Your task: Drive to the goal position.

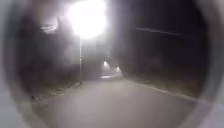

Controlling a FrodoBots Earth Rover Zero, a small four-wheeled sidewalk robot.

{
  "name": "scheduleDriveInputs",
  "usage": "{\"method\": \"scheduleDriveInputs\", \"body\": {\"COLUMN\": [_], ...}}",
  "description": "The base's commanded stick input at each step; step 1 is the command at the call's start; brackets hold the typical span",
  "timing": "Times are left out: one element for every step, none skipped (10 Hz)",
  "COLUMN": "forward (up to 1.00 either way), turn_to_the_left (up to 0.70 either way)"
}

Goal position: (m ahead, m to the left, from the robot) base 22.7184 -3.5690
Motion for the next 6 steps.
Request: {"method": "scheduleDriveInputs", "body": {"forward": [1.00,1.00,1.00,1.00,1.00,1.00], "turn_to_the_left": [0.12,0.14,0.14,0.13,0.11,0.10]}}
